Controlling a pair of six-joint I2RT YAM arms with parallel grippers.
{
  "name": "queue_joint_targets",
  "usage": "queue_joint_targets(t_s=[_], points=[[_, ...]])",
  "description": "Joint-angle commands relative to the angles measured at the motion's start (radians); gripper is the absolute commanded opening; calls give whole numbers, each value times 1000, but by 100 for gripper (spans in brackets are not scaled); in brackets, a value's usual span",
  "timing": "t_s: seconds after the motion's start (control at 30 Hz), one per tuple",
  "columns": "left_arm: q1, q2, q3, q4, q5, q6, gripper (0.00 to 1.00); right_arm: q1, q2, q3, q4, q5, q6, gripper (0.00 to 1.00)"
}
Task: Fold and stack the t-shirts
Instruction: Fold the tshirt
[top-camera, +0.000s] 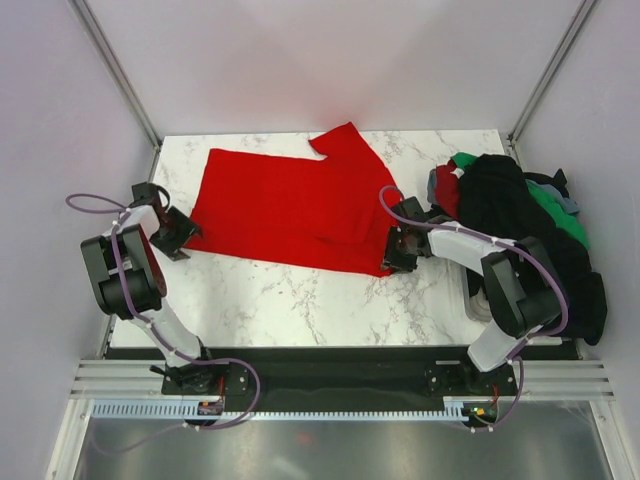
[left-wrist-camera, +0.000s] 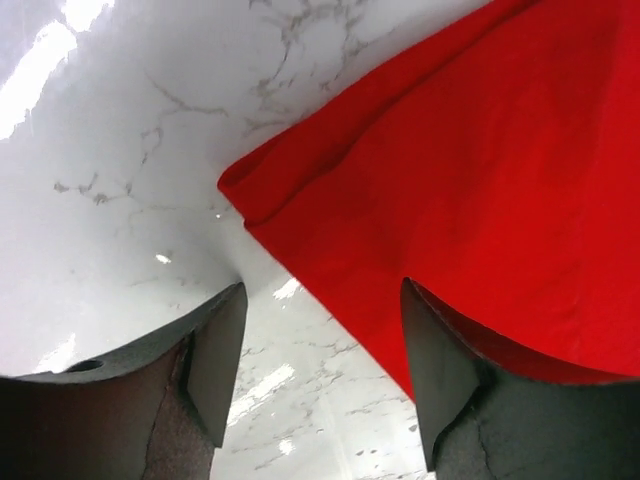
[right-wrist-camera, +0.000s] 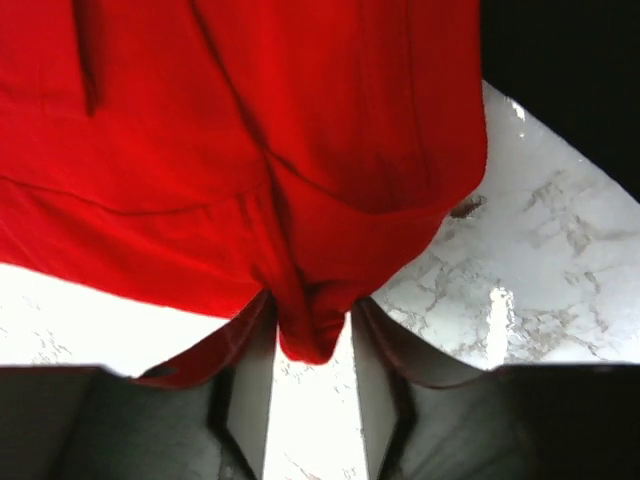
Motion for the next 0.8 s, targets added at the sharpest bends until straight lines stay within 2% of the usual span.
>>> queue_joint_targets(t_s=[0.0, 0.07, 0.1, 0.13, 0.23, 0.37, 0.43, 0.47, 0.57, 0.63, 0.7, 0.77], points=[[1, 62, 49, 82, -26, -46, 69, -5, 43, -22, 39, 4, -10, 40], [2, 99, 78, 91, -9, -48, 44, -17, 52, -13, 36, 6, -17, 28], [-1, 108, 89, 93, 3, -46, 26, -25, 55, -7, 33, 6, -30, 22], [-1, 119, 113, 91, 16, -48, 2, -34, 58, 10, 31, 4, -39, 17], [-1, 95, 144, 64, 33, -46, 2, -104, 84, 102, -24, -2, -80, 0], [10, -77, 158, -45, -13, -42, 2, -167, 37, 249, -165, 50, -126, 0], [30, -154, 112, -74, -15, -43, 2, -167, -40, 298, -188, 68, -134, 0], [40, -239, 88, -82, -18, -48, 2, -167, -61, 299, -200, 90, -129, 0], [109, -391, -41, -104, 12, -87, 2, -174, -126, 241, -252, 101, -90, 0], [186, -462, -170, -98, 74, -130, 2, -192, -184, 95, -221, 76, -33, 0], [208, -523, -276, -84, 106, -146, 2, -194, -213, -50, -178, -25, -2, 0], [211, -531, -320, -73, 145, -146, 2, -194, -229, -108, -150, -60, 22, 0]])
